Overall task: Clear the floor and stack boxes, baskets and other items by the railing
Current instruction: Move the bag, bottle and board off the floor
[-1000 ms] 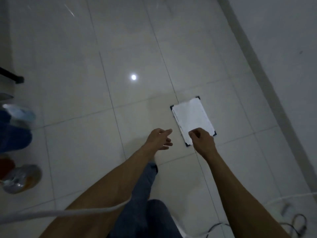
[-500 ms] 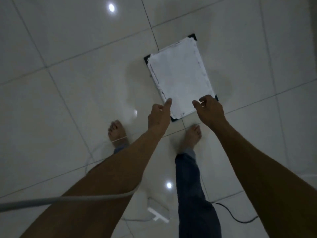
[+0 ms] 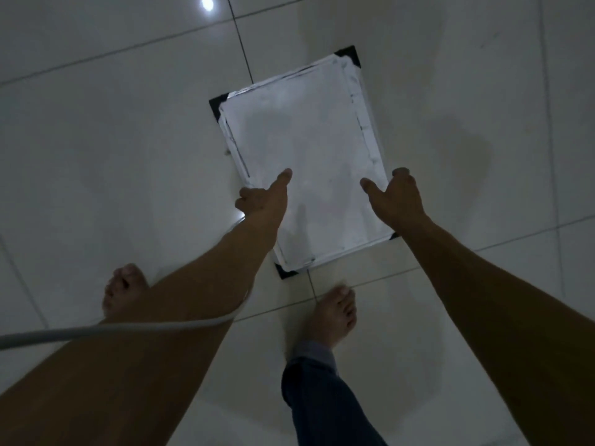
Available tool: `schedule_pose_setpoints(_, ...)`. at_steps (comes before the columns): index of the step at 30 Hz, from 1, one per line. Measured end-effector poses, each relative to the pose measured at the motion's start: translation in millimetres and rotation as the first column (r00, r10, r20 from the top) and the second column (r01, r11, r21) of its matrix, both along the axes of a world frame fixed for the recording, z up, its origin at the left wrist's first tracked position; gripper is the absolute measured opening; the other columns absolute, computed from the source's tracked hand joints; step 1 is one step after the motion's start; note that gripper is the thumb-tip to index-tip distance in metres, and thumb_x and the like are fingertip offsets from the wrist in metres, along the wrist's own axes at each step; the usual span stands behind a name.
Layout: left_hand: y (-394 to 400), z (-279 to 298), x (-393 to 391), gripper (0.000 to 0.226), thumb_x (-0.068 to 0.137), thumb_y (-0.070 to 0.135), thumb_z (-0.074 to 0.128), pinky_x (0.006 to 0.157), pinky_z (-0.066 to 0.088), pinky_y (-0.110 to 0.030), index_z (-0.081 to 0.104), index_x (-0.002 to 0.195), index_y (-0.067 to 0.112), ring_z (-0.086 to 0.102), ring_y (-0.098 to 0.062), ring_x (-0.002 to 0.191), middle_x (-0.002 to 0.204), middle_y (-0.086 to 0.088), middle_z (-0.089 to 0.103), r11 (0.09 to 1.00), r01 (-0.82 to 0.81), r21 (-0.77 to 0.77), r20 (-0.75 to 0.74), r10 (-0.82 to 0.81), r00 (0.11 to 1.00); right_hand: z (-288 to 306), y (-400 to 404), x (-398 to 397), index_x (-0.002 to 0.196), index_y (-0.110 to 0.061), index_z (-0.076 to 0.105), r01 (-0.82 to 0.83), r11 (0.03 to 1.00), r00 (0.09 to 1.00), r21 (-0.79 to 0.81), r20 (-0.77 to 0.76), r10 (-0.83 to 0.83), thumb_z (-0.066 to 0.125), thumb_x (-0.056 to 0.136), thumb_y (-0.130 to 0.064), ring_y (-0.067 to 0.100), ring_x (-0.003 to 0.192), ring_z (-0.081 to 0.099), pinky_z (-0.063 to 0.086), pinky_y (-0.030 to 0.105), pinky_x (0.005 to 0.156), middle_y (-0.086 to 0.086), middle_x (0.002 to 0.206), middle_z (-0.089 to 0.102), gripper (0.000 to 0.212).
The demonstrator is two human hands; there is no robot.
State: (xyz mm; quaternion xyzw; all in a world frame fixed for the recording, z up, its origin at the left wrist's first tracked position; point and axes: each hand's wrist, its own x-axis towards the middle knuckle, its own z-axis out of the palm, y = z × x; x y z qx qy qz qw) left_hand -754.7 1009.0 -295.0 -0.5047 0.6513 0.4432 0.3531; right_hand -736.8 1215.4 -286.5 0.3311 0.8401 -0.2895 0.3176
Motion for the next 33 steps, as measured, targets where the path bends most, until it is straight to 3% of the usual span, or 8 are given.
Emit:
schedule_pose_setpoints(11,22,-19,-10,0.113,0.078,0.077,0.059,0.122,0.017,-0.053,0.005,0.161,0.023,0.015,-0.025,0.152,0.168,0.002,0.002,0.970,-0.040,0.239,0.062,0.026,0.998,-45,-15,-17,0.154,0.000,0.012,0.165,0.985,0.984,0.048,0.057,-0.168,0.058,0.091,-0.060,0.040,0.140,0.036,0.028,0.055,0.116,0.019,0.159,0.021,0.098)
schedule_pose_setpoints(14,18,-23,-13,0.098,0.086,0.072,0.056,0.123,0.014,-0.041,0.016,0.160,0.022,0.028,-0.020,0.146,0.163,-0.003,0.024,0.958,-0.076,0.275,0.051,0.064,0.997,-50,-12,-21,0.150,-0.001,0.023,0.228,0.970,0.973,0.082,0.024,-0.230,0.058,0.090,-0.059,0.039,0.135,0.042,0.033,0.054,0.114,0.019,0.152,0.035,0.090)
schedule_pose_setpoints(16,13,-20,-13,0.078,0.093,0.064,0.054,0.109,0.031,-0.031,0.035,0.153,0.018,0.053,-0.016,0.118,0.131,-0.004,0.054,0.961,-0.059,0.270,0.017,0.057,0.998,-54,-9,-21,0.147,0.000,0.028,0.204,0.967,0.979,0.152,-0.030,-0.202,0.057,0.092,-0.056,0.041,0.133,0.042,0.034,0.053,0.113,0.022,0.148,0.037,0.084)
schedule_pose_setpoints(18,7,-21,-9,0.077,0.090,0.064,0.057,0.101,0.044,-0.036,0.047,0.143,0.009,0.059,-0.024,0.116,0.127,-0.009,0.060,0.974,0.007,0.225,-0.003,-0.006,1.000,-60,-6,-20,0.146,0.001,0.029,0.142,0.962,0.989,0.232,-0.060,-0.132,0.056,0.093,-0.054,0.043,0.132,0.041,0.033,0.052,0.113,0.025,0.146,0.036,0.081)
schedule_pose_setpoints(21,0,-25,-4,0.082,0.087,0.068,0.058,0.105,0.043,-0.042,0.046,0.144,0.010,0.052,-0.030,0.132,0.145,-0.011,0.052,0.969,0.054,0.243,0.007,-0.057,0.998,-67,-7,-21,0.148,-0.003,0.028,0.190,0.957,0.981,0.221,-0.007,-0.194,0.053,0.092,-0.060,0.041,0.133,0.043,0.031,0.056,0.113,0.020,0.148,0.037,0.084)
schedule_pose_setpoints(25,-2,-23,-1,0.110,0.074,0.084,0.056,0.124,0.017,-0.041,0.022,0.159,0.023,0.025,-0.022,0.149,0.164,-0.001,0.023,0.943,0.090,0.320,-0.021,-0.088,0.996,-70,-6,-18,0.149,-0.006,0.031,0.276,0.948,0.960,0.160,-0.011,-0.278,0.051,0.086,-0.070,0.038,0.135,0.043,0.031,0.055,0.114,0.017,0.149,0.042,0.092)
schedule_pose_setpoints(29,-22,-16,-2,0.083,0.091,0.066,0.053,0.121,0.016,-0.035,0.024,0.158,0.026,0.024,-0.019,0.149,0.163,0.002,0.024,0.925,0.038,0.379,-0.029,-0.029,0.999,-63,-18,-17,0.153,-0.004,0.025,0.164,0.970,0.976,0.179,0.113,-0.186,0.045,0.094,-0.064,0.034,0.148,0.016,0.014,0.053,0.121,0.019,0.160,0.015,0.087)
schedule_pose_setpoints(33,-38,-11,-10,0.089,0.085,0.072,0.056,0.122,0.015,-0.041,0.026,0.157,0.029,0.025,-0.022,0.149,0.164,0.001,0.024,0.919,0.090,0.385,-0.016,-0.091,0.996,-60,-15,-18,0.155,-0.001,0.017,0.255,0.951,0.941,0.176,0.180,-0.286,0.042,0.095,-0.065,0.037,0.146,0.022,0.018,0.051,0.121,0.022,0.160,0.016,0.091)
